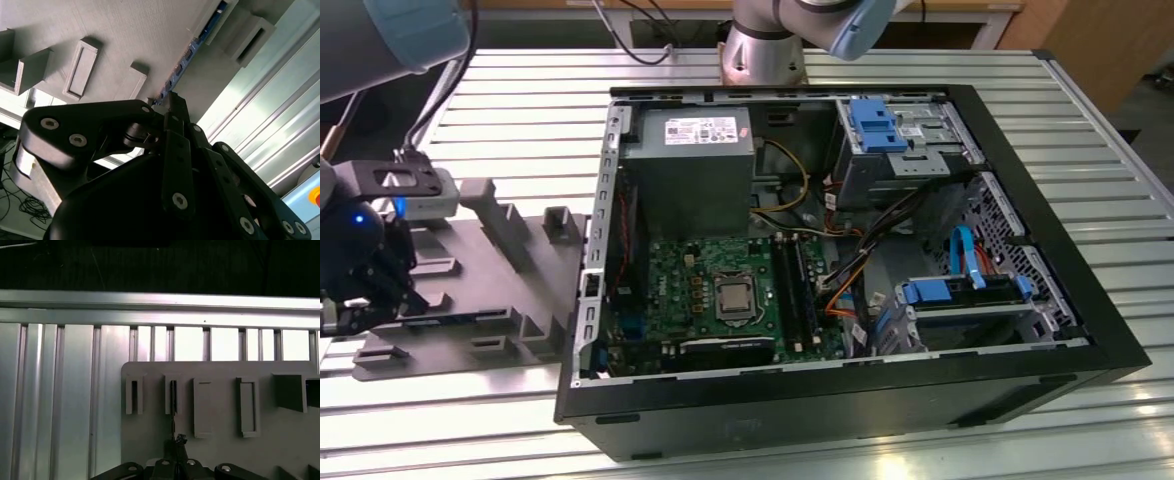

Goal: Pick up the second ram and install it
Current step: 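Pick up the second ram and move it above second insertion slot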

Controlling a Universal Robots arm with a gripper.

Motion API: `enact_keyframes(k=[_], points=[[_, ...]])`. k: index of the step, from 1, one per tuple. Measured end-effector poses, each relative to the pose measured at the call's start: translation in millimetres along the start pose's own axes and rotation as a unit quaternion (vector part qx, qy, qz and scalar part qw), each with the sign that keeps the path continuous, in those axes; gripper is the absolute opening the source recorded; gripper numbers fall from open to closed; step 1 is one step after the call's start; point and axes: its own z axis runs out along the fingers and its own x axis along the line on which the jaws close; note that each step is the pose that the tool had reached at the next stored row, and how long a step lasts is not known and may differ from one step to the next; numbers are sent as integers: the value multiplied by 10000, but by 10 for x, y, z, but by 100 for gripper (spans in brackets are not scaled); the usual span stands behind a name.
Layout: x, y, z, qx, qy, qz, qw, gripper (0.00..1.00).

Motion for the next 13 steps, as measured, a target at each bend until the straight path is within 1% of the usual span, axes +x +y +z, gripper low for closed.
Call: enact_keyframes(k=[6,13], points=[[-1,-2,30,2,-1,25,10000,11],[-1,-2,34,2,-1,25,10000,11]])
